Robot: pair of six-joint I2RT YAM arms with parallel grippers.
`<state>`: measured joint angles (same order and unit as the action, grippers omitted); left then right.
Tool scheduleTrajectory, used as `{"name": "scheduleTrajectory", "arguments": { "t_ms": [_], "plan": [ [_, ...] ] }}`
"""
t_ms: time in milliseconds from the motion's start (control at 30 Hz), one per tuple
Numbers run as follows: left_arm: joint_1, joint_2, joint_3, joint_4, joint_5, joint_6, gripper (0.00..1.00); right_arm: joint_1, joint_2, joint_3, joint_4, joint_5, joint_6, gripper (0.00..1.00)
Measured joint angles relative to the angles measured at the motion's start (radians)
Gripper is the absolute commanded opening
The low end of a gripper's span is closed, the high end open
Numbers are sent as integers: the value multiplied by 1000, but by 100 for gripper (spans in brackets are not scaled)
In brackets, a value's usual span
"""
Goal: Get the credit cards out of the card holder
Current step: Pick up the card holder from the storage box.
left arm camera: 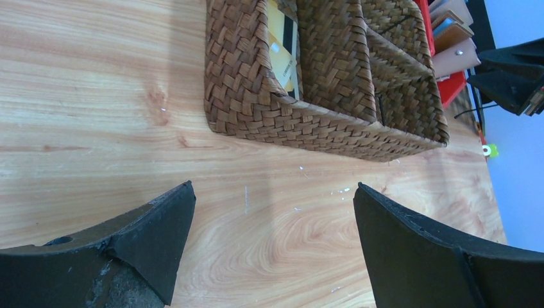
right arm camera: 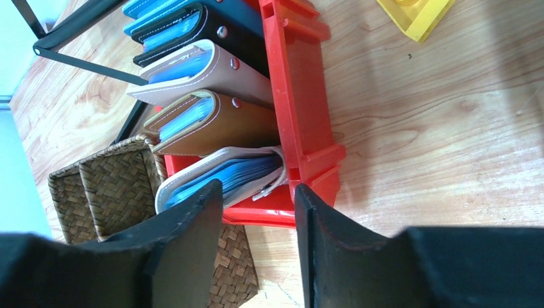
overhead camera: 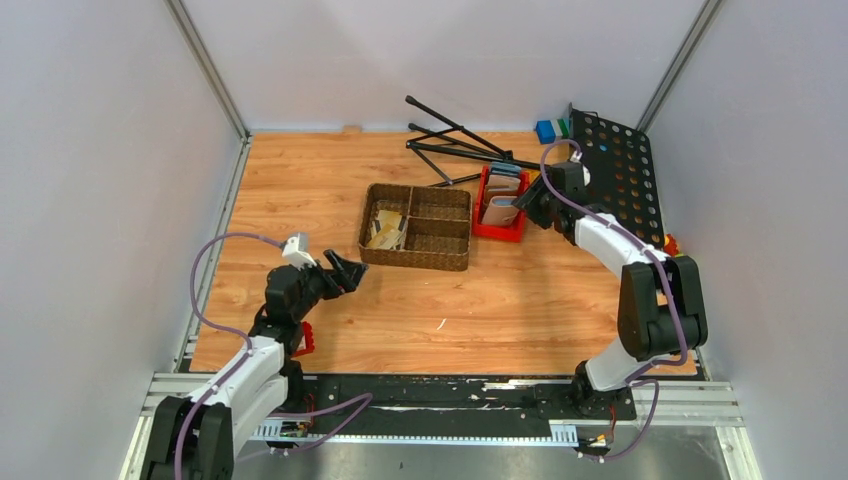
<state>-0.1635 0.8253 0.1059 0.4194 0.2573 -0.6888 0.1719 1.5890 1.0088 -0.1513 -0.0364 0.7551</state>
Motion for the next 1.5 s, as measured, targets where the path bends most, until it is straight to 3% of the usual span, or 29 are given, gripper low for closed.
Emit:
{"name": "scheduleTrajectory", "arguments": {
  "t_ms": [133,600,733,833,867,1167,1500],
  "plan": [
    [-16,10,1,6,-1,3,99,6,-7,0,-5,-3,-3,54],
    [-24,46,18,12,-5,13,99,63,8,51,-78,-36,-19,38],
    [-25,48,19,12,-5,14,99,70,40,71,-72,-49,-12,27],
    [-25,52,19,12,-6,14,99,70,55,92,-71,-52,-13,2],
    [-25,54,19,12,-6,14,99,70,58,100,-72,-52,-17,0],
    [-27,61,21,15,-4,14,99,72,19,115,-142,-52,-55,0],
    [-111,67,27,68,23,29,99,72,-368,55,-284,-113,-204,0]
  ]
}}
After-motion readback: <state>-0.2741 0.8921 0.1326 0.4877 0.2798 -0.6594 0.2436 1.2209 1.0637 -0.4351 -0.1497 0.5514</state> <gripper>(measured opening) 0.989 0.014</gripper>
